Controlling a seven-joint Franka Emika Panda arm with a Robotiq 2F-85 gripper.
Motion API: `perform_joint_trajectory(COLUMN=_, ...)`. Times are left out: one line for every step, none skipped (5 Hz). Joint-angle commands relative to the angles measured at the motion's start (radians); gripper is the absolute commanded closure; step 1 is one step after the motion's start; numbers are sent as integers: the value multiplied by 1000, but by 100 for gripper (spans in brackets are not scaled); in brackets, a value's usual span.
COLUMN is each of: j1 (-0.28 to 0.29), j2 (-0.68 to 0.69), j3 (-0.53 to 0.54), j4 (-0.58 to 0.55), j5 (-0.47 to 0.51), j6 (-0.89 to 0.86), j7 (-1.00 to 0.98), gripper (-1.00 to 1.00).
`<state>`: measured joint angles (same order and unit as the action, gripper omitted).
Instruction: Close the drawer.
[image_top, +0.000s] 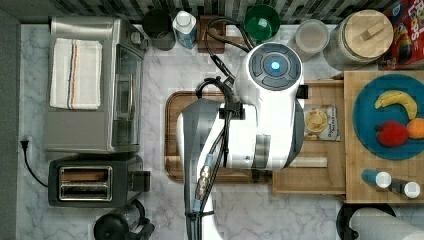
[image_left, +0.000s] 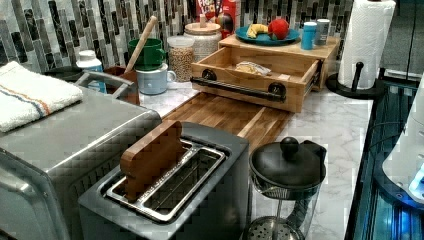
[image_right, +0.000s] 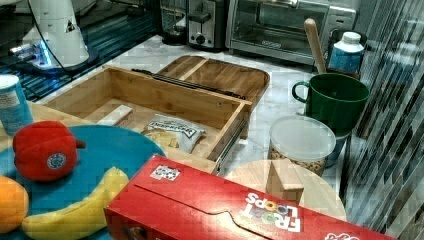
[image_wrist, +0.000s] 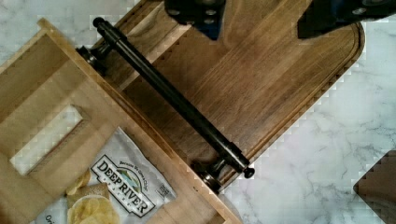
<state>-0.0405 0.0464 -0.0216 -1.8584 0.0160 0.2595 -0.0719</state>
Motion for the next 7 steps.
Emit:
perform_joint_trajectory(j1=-2, j2=1, j3=2, j4=0, j5=0, j6=3, j7=-13, gripper=100)
perform_joint_trajectory(j1=1, j2=1, j3=-1, j4=0, j5=1, j6=3, j7=-13, gripper=100)
perform_joint_trajectory(j1=2, j2=6, j3=7, j4=-28, j5=22, j6=15, j7=-108, gripper=-100)
perform_joint_trajectory(j1=16, j2=-28, j3=47, j4=-90, j5=8, j6=48, j7=-226, gripper=-100)
perform_joint_trajectory(j1=24, j2=-43, j3=61, j4=-132, j5=58, j6=46, j7=-315, gripper=-100)
perform_joint_trajectory(j1=42, j2=-55, j3=78, j4=-192, j5=16, j6=91, j7=-450, gripper=-100)
perform_joint_trajectory(j1=52, j2=-83, j3=104, j4=-262, j5=-5, j6=147, j7=-489, gripper=-100)
